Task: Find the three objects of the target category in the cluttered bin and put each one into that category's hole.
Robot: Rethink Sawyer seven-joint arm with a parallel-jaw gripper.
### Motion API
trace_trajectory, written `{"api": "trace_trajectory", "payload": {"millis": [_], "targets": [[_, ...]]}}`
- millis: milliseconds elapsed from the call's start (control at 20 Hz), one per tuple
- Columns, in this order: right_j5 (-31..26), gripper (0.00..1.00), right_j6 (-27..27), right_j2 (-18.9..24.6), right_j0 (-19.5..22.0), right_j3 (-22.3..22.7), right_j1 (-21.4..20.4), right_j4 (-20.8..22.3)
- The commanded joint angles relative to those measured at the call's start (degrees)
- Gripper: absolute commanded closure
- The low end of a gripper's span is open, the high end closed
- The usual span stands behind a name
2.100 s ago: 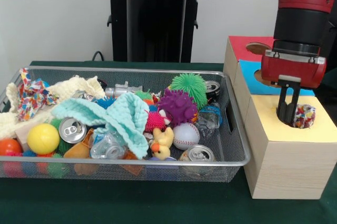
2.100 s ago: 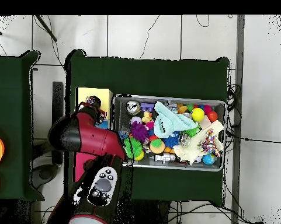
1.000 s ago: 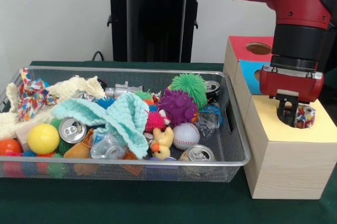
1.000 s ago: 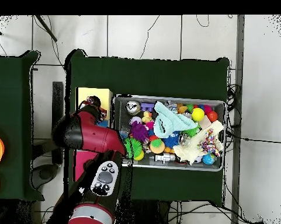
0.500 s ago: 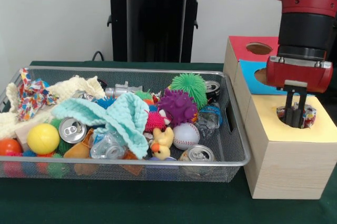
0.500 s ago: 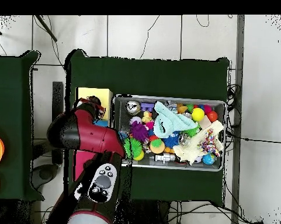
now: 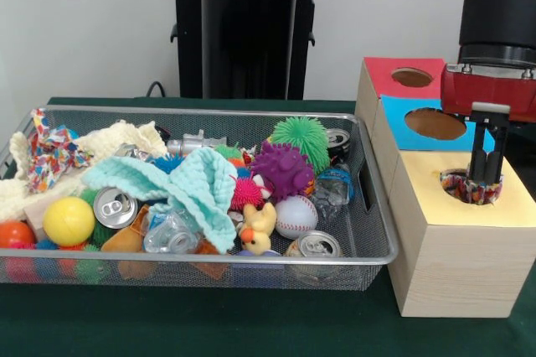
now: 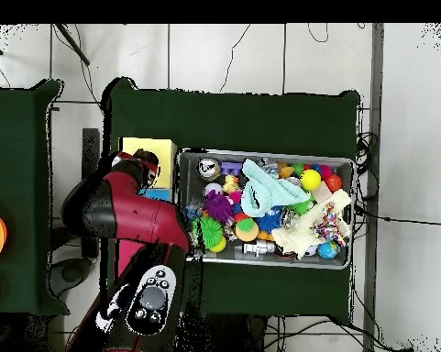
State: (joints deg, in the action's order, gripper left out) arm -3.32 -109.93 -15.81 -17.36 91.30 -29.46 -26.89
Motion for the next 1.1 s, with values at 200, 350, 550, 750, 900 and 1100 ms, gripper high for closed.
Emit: {"api": "trace_trajectory", "payload": {"millis": [200,350,550,750,900,1100], "targets": [[-10.04,1.00,-11.37,2.39,0.76,3.30,1.56,-1.49],[-9.83,1.00,-11.88,2.96,0.93,4.31,1.86,-1.64],[-9.92,1.00,-13.26,3.50,1.39,4.93,2.16,-2.58],[-11.17,1.00,-14.95,3.18,1.11,5.27,2.85,-3.92],[-11.35,1.00,-15.77,3.23,1.10,5.53,3.25,-4.93],[-13.01,1.00,-17.19,2.34,0.60,4.67,4.73,-6.81]]}}
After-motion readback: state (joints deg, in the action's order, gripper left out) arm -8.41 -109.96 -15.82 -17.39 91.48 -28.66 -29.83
